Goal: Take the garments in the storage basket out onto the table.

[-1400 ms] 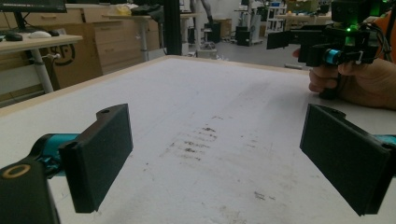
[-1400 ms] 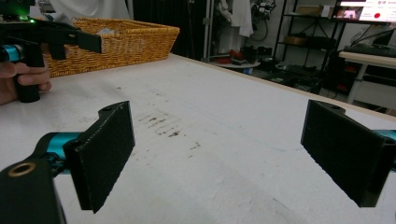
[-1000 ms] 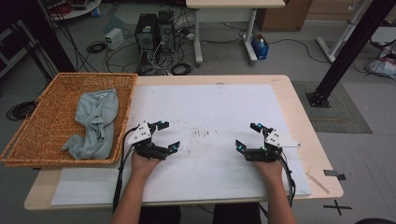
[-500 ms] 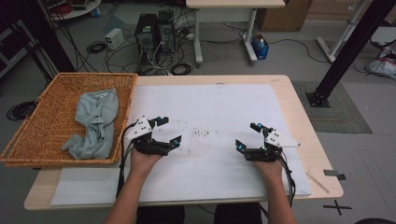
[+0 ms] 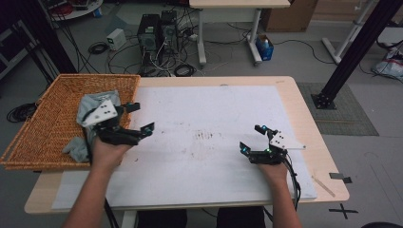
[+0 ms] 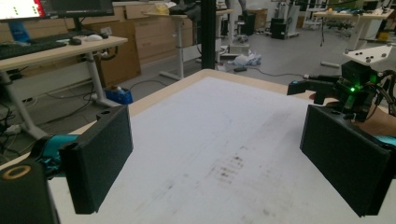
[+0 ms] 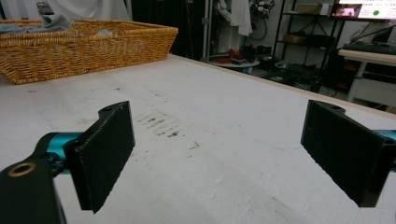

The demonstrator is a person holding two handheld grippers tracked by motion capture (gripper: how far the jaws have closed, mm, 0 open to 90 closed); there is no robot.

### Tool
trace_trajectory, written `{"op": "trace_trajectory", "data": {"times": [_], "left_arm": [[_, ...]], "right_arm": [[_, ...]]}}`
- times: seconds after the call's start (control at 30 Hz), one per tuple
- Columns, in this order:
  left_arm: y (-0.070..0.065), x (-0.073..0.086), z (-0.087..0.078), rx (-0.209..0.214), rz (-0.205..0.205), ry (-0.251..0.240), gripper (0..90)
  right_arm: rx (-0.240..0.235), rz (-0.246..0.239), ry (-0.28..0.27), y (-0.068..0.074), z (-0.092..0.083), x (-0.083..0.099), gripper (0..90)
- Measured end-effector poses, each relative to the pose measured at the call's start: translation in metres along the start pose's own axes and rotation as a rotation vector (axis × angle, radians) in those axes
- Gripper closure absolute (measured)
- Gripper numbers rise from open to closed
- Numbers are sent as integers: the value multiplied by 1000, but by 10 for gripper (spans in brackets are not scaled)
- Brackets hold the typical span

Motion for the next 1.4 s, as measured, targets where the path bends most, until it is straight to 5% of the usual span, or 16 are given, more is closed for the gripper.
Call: {"op": "trace_trajectory", "data": {"times": [0.2, 0.47, 0.7, 0.9, 1.0, 1.1, 1.13, 1.23, 1.4], "left_arm": [[41, 8, -57, -101, -51, 54, 93], [79, 29, -86, -198, -135, 108, 93], [114, 51, -81, -280, -214, 201, 93], [143, 75, -70, -351, -331, 307, 93], [158, 99, -58, -408, -427, 435, 93], [162, 110, -54, -442, -480, 487, 94], [165, 121, -51, -461, -516, 562, 94], [165, 128, -47, -463, -506, 625, 109], [156, 123, -45, -450, -440, 706, 326]], "right_arm": [[-2, 4, 1, 0, 0, 0, 96], [-2, 0, 6, 0, 1, 0, 96], [2, 4, 8, 0, 1, 0, 96], [5, 0, 11, 0, 1, 0, 96], [12, 1, 13, 0, 1, 0, 96], [18, 8, 13, -1, 1, 0, 96], [16, 10, 14, -1, 2, 0, 96], [17, 10, 16, -1, 2, 0, 96], [16, 11, 20, -1, 2, 0, 96]]}}
Point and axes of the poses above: each handheld gripper's, and its own axes: z roughly forward along the jaws, x roughly out of its underside, y roughly to its left, the point moved 4 cm from there along z, roughly forward along the jaws, and after that the axes turned 2 degrees about y, right-handed, at the moved point
